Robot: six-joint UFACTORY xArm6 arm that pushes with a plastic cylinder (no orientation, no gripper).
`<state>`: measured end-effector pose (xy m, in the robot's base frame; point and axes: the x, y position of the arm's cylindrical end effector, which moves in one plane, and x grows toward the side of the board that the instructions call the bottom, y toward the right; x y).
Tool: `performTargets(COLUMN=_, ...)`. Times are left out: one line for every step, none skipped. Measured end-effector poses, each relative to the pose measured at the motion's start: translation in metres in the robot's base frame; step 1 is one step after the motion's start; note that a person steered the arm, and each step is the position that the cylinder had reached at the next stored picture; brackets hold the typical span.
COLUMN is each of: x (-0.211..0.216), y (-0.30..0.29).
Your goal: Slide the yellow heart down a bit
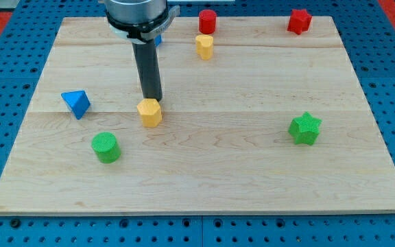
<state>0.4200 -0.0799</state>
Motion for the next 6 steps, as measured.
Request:
performTargets(x=0.012, y=-0.013)
performTargets(x=0.006, y=-0.041)
performTargets(x=0.036, y=-0.039)
performTargets(x=0.054, y=-0.007)
performTargets(x=0.057, y=0.018)
performTargets(x=0.054, y=0.031)
